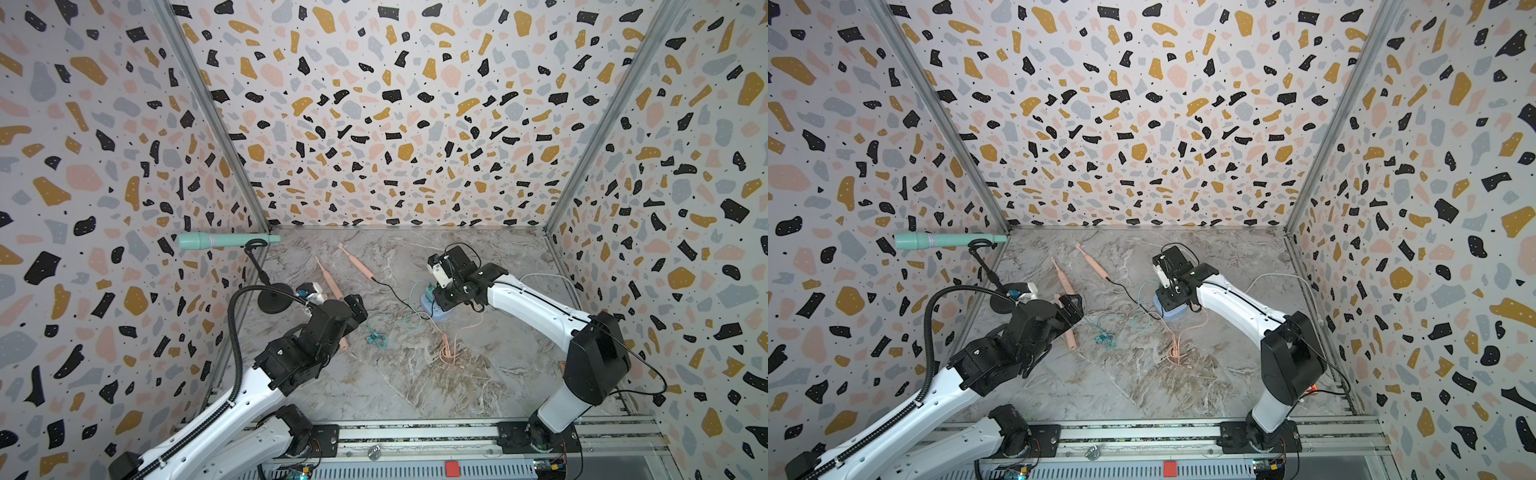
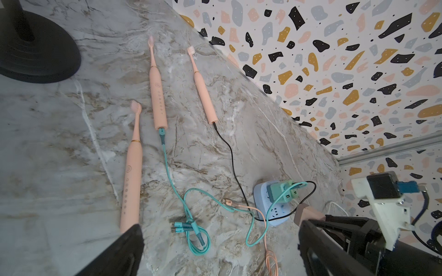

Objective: Charge the electric toothbrush
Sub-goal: Insert the plug into the socket.

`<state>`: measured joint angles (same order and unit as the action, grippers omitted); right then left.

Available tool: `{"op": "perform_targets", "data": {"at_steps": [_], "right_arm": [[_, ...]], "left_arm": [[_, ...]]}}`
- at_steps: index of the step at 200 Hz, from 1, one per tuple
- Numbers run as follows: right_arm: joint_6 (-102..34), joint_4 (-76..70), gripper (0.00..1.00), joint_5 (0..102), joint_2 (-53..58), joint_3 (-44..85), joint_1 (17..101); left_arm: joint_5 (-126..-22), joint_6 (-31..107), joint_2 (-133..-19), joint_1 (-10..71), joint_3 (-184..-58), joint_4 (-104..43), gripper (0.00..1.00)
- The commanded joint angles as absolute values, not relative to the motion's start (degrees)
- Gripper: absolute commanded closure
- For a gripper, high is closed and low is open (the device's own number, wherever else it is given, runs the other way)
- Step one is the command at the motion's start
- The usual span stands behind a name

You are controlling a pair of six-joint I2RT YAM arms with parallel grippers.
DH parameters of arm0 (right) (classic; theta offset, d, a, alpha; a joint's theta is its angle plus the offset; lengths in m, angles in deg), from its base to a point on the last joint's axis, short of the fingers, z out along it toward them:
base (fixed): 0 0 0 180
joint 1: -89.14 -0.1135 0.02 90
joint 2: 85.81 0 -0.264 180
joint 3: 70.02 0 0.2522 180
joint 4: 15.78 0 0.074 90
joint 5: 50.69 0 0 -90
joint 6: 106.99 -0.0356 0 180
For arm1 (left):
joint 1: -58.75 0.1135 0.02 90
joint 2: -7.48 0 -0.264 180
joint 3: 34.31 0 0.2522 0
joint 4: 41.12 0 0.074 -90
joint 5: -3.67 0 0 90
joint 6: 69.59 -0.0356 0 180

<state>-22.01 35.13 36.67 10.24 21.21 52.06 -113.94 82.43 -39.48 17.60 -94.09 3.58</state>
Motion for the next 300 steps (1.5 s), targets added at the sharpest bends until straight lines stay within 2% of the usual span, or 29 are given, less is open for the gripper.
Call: {"op": "perform_targets", "data": {"at_steps": [1,67,168,207,300], "right_arm": [[-19.67,39.88,1.0,34.9,11.72,24.46,52.27],[-19.54,38.5,1.0,33.71,10.55,21.49,52.62],[-16.65,49.39,1.0,34.0,21.34,34.38,52.95],[-16.11,50.85,1.0,35.69,22.43,35.0,52.99],[-15.76,53.38,1.0,32.43,27.05,40.5,51.83]], "left_arm": [[-116.89,80.09,-38.51,17.88,-94.92,4.61,0.01],[-119.45,78.87,-36.26,18.01,-93.52,5.07,0.0],[-119.73,78.33,-35.81,18.05,-93.0,5.21,0.0],[-119.38,78.36,-35.7,18.11,-92.54,4.99,0.01],[-119.11,78.5,-35.35,18.17,-91.41,4.29,0.0]]}}
